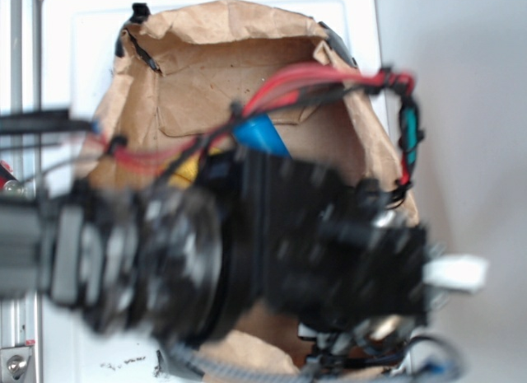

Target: Grab the red paper.

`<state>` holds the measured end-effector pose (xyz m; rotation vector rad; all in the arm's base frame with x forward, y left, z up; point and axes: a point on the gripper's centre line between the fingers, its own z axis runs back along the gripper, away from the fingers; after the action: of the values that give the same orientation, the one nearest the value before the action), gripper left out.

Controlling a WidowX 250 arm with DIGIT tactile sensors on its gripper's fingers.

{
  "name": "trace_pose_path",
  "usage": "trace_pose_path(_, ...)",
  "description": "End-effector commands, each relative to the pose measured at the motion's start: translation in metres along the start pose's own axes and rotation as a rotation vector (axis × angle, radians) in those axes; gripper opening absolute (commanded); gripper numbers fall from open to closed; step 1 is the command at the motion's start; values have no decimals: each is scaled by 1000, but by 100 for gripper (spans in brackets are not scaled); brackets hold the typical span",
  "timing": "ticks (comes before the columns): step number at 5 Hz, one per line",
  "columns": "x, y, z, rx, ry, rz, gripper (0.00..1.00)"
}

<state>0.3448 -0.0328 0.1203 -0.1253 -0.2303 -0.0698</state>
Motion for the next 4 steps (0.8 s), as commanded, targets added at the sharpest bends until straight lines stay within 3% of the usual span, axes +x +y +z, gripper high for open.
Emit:
trace_pose_path(1, 18, 40, 75, -74, -48, -61, 0)
trace_pose_path(3, -12, 59, 111, -54, -80, -134, 0)
trace_pose_path(4, -23, 71, 120, -3, -109, -115, 0)
